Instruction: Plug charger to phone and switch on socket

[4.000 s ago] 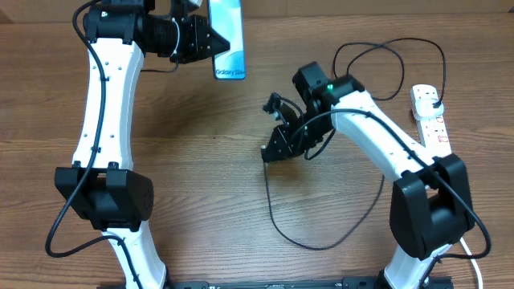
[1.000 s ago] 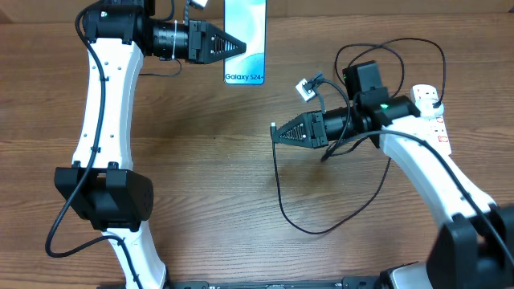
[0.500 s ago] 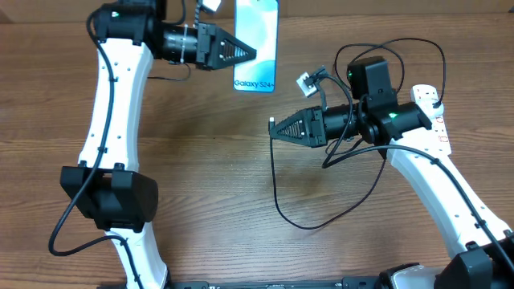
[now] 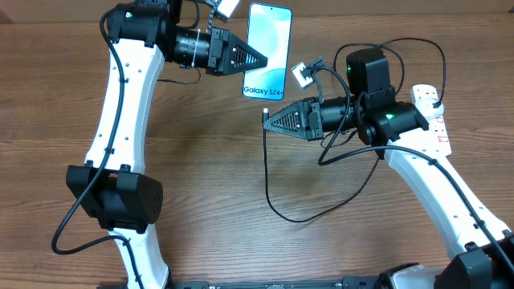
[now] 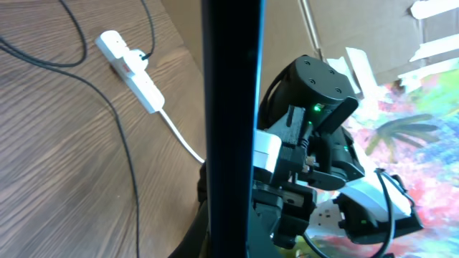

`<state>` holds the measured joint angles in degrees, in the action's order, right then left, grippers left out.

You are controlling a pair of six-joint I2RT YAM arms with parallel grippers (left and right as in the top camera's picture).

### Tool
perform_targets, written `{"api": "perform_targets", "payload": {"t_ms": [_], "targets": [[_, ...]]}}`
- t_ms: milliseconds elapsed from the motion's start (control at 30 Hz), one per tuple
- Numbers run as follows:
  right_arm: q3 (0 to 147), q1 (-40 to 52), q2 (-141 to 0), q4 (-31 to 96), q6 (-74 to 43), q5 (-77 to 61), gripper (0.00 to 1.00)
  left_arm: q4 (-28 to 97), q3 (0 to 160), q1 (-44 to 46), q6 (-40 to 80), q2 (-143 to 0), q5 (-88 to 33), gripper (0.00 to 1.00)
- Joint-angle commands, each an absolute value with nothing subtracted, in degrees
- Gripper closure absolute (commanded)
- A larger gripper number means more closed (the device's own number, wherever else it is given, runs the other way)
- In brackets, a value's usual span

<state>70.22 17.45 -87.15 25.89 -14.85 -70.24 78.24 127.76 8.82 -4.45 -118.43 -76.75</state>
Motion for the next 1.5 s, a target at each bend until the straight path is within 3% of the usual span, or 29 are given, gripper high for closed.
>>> {"api": "perform_targets", "payload": {"t_ms": [0,600,1467], "targets": [[72.14,17.63,-85.6,23.44,-18.5,-71.26,0.96,78.19,128.29,8.78,-5.17,-117.95,-82.59,0.96],[72.14,17.63,-85.6,15.75,-23.0,-74.3,0.96,77.73,128.29,8.78,-6.28,-117.95,-84.07,0.96],[72.14,17.5,-85.6,16.51,-22.96,-72.77,0.96,77.8,128.29,8.75,-6.44,-117.95,-83.33,0.96]]}}
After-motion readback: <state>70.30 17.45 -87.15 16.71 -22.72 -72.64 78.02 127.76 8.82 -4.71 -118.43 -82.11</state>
